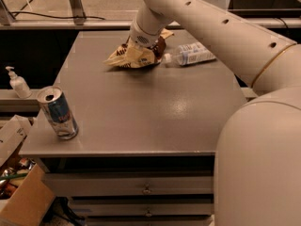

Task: Pick brown chip bag

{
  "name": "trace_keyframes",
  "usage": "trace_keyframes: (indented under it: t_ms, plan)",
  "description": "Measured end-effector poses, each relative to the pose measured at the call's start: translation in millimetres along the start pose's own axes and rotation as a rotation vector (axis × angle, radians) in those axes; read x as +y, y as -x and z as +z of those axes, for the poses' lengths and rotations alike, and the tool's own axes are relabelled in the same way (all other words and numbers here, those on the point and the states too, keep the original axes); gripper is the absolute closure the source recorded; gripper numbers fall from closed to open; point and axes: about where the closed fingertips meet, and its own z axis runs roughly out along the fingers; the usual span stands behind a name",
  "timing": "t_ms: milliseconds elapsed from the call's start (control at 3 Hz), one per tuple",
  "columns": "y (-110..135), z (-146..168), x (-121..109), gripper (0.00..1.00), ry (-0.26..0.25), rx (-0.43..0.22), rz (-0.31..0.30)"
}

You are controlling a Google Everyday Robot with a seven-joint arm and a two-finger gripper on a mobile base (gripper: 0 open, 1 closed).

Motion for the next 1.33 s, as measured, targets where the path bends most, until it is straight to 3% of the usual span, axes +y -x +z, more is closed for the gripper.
trace_keyframes:
  t_ms: [333, 667, 1333]
  plan:
    - [13.3, -16.0, 6.8, 0.87, 0.006, -0.022, -0.023]
    - [38.0, -32.0, 16.9, 1.00, 0.024, -0.056, -0.058]
    - [112.8, -70.2, 40.7, 1.00, 0.090, -0.206, -0.130]
